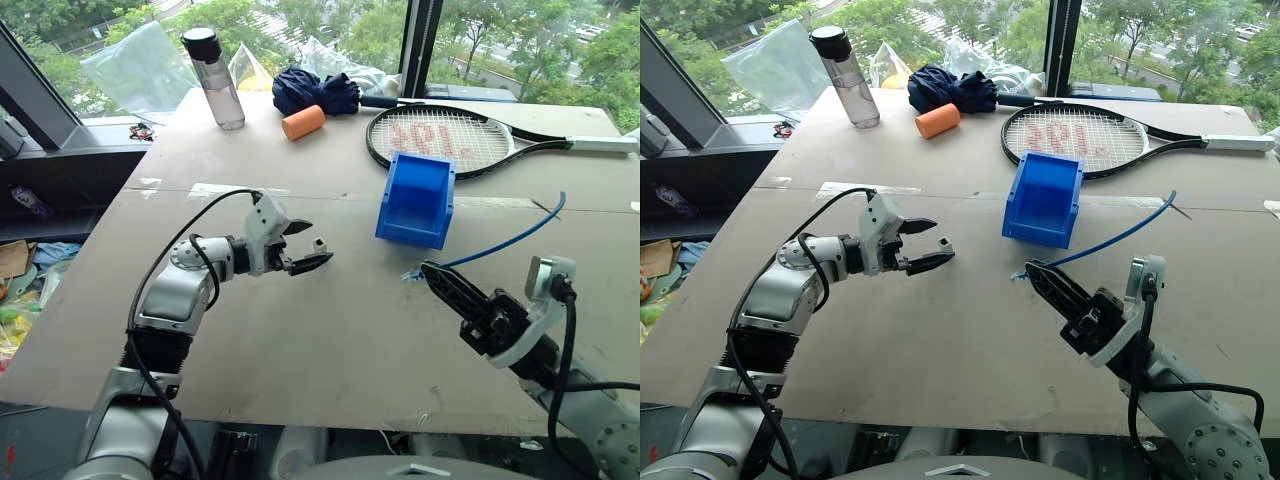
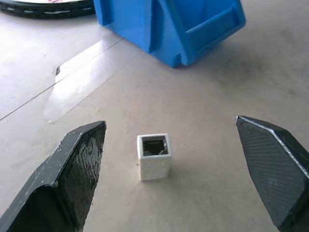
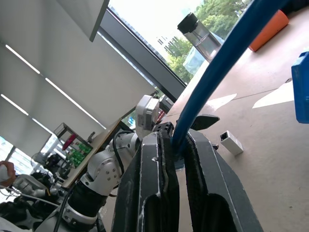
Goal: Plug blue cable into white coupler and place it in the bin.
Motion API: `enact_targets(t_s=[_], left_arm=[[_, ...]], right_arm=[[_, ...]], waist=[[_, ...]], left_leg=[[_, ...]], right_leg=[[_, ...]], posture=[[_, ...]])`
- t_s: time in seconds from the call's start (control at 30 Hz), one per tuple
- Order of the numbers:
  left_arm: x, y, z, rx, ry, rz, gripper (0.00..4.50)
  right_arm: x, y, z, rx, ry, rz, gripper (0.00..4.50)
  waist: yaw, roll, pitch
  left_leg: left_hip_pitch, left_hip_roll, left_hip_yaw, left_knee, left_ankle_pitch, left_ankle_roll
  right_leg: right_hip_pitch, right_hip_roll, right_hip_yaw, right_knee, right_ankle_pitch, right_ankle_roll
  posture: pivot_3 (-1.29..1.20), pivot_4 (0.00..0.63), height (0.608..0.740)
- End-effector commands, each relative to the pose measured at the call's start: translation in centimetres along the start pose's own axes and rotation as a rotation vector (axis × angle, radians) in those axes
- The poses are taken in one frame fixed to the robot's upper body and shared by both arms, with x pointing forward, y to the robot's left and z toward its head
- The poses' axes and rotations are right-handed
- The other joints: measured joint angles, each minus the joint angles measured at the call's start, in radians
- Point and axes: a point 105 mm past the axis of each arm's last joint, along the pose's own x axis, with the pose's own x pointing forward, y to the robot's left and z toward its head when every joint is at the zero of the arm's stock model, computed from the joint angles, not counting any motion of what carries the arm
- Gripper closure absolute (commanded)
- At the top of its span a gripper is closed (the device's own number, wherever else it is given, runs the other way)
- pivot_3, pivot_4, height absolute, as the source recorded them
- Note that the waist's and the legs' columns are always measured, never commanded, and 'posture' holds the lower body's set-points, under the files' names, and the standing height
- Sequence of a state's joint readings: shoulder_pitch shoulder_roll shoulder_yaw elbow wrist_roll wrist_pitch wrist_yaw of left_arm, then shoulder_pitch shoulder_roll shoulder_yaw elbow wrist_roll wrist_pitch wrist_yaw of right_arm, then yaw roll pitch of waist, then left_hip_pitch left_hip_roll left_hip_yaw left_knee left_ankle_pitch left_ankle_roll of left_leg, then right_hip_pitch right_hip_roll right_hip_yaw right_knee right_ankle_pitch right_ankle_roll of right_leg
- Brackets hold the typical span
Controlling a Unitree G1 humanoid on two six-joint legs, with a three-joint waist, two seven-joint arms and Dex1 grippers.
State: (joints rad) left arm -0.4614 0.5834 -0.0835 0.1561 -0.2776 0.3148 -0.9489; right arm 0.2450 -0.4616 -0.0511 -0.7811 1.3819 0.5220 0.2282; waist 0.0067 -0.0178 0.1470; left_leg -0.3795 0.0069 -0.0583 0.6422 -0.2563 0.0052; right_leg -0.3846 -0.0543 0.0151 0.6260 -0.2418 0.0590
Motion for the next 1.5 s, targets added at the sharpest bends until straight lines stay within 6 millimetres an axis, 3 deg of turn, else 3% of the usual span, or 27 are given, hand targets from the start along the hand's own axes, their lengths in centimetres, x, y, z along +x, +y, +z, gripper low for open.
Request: enact_targets(t_s=[0.03, 0.1, 0.2, 0.4, 0.5, 0.7, 0.8, 0.97, 1.33, 1.5], left_arm=[[0.5, 0.7, 0.6, 0.048, -0.017, 0.038, 0.13], [0.8, 0.4, -0.2, 0.053, 0.007, 0.022, 0.13], [1.3, 0.3, -1.1, 0.055, 0.027, 0.009, 0.99], [2.0, 0.0, -1.8, 0.063, 0.042, -0.045, 3.94], [2.1, -1.1, -1.0, 0.055, 0.004, -0.141, 4.00], [3.9, -7.1, 0.2, 0.178, 0.026, -0.551, 4.00], [5.2, -8.5, 0.6, 0.227, 0.038, -0.648, 4.00], [6.3, -9.3, 0.3, 0.322, 0.086, -0.727, 4.00], [5.9, -9.3, -0.2, 0.366, 0.111, -0.765, 4.00], [5.9, -9.3, -0.1, 0.362, 0.107, -0.751, 4.00]], right_arm=[[0.0, 0.6, 0.4, -0.025, -0.018, 0.027, 4.50], [-0.1, 0.6, 0.4, -0.031, -0.021, 0.020, 4.50], [-0.4, 0.7, 0.3, -0.040, -0.028, 0.002, 4.50], [-0.6, 0.5, 0.5, -0.073, -0.046, -0.029, 4.50], [-0.3, 0.4, 0.6, -0.163, -0.026, -0.033, 4.50], [2.5, -0.5, -1.1, -0.423, 0.176, 0.055, 4.50], [3.5, -1.2, -2.0, -0.533, 0.288, 0.105, 4.50], [4.0, -2.8, -3.1, -0.651, 0.425, 0.154, 4.50], [4.3, -5.5, -4.4, -0.757, 0.577, 0.164, 4.50], [3.9, -4.8, -5.0, -0.719, 0.600, 0.214, 4.50]], waist=[[0.002, 0.000, 0.000], [0.002, 0.000, 0.000], [0.002, 0.000, 0.000], [0.002, 0.000, 0.000], [0.002, 0.000, 0.000], [-0.002, 0.000, 0.000], [0.002, 0.000, 0.000], [0.001, 0.000, 0.000], [-0.013, 0.000, 0.000], [-0.014, 0.000, 0.000]], left_leg=[[0.000, 0.000, 0.000, 0.000, 0.000, 0.000], [0.000, 0.000, 0.000, 0.000, 0.000, 0.000], [0.000, 0.000, 0.000, 0.000, 0.000, 0.000], [0.000, 0.000, 0.000, 0.000, 0.000, 0.000], [0.000, 0.000, 0.000, 0.000, 0.000, 0.000], [0.000, 0.000, 0.005, 0.002, 0.000, 0.000], [-0.001, 0.000, 0.005, 0.003, 0.000, 0.000], [-0.001, 0.000, 0.006, 0.004, 0.000, 0.000], [-0.001, 0.000, 0.005, 0.004, 0.000, 0.000], [-0.001, 0.000, 0.004, 0.005, 0.000, 0.000]], right_leg=[[0.000, 0.000, 0.000, 0.000, 0.000, 0.000], [0.000, 0.000, 0.000, 0.000, 0.000, 0.000], [0.000, 0.000, 0.000, 0.000, 0.000, 0.000], [0.000, 0.000, 0.000, 0.000, 0.000, 0.000], [0.000, 0.000, 0.000, 0.000, 0.000, 0.000], [0.000, 0.001, -0.001, 0.001, 0.000, 0.000], [0.000, 0.001, -0.001, 0.001, 0.000, -0.001], [0.000, 0.001, -0.001, 0.000, 0.000, 0.000], [0.000, 0.002, -0.001, 0.001, 0.000, 0.000], [0.000, 0.002, -0.001, 0.002, 0.000, 0.000]], posture=[[0.00, 0.150, 0.740], [0.00, 0.150, 0.740], [0.00, 0.150, 0.740], [0.00, 0.150, 0.740], [0.00, 0.150, 0.740], [0.00, 0.150, 0.740], [0.00, 0.150, 0.740], [0.00, 0.150, 0.740], [0.00, 0.150, 0.740], [0.00, 0.150, 0.740]])
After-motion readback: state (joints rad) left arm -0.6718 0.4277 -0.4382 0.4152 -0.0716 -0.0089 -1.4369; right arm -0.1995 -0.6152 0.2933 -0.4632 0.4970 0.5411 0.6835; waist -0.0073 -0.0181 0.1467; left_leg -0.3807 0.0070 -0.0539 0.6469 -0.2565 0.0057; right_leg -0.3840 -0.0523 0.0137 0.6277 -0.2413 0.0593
